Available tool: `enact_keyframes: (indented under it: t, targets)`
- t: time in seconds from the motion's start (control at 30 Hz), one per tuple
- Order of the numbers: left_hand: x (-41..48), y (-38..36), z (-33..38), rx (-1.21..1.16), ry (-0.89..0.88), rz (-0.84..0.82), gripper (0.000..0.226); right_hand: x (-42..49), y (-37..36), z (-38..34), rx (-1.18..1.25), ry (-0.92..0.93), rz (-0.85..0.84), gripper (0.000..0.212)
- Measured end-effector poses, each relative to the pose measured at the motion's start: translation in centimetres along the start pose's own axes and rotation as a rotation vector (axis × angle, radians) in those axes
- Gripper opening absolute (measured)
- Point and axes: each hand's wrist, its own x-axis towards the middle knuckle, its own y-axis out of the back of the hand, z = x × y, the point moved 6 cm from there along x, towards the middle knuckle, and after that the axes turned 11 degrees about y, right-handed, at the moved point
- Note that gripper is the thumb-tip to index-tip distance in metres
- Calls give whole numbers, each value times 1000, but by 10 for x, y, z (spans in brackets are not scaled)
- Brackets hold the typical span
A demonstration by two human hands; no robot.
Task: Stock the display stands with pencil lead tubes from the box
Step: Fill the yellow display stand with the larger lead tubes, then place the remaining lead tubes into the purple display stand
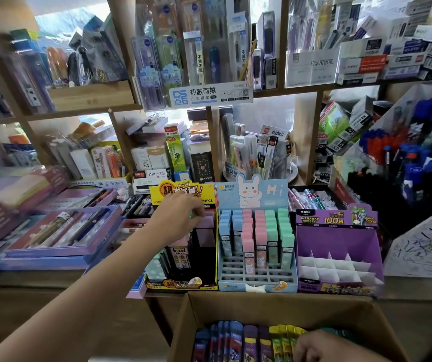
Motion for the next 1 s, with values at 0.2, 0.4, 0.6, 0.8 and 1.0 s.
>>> enact_keyframes:
  t: [0.2, 0.4, 0.6, 0.8, 1.0]
  targets:
    - [-9, 3, 3, 12, 61, 31, 11, -5, -11, 1, 172, -101, 68, 31]
    - [-69, 21, 17, -330, 181, 221, 7, -29, -10, -6, 253, -108, 176, 17]
    - [-140, -18, 48, -556, 239, 22, 10, -34, -12, -9, 290, -117, 172, 36]
    - [-181, -97, 70, -639, 365, -450, 19, -44, -24, 4, 310, -229, 266, 40]
    - [-209, -153, 108, -741, 427, -824, 37, -65, -43, 32, 384, -361, 443, 17]
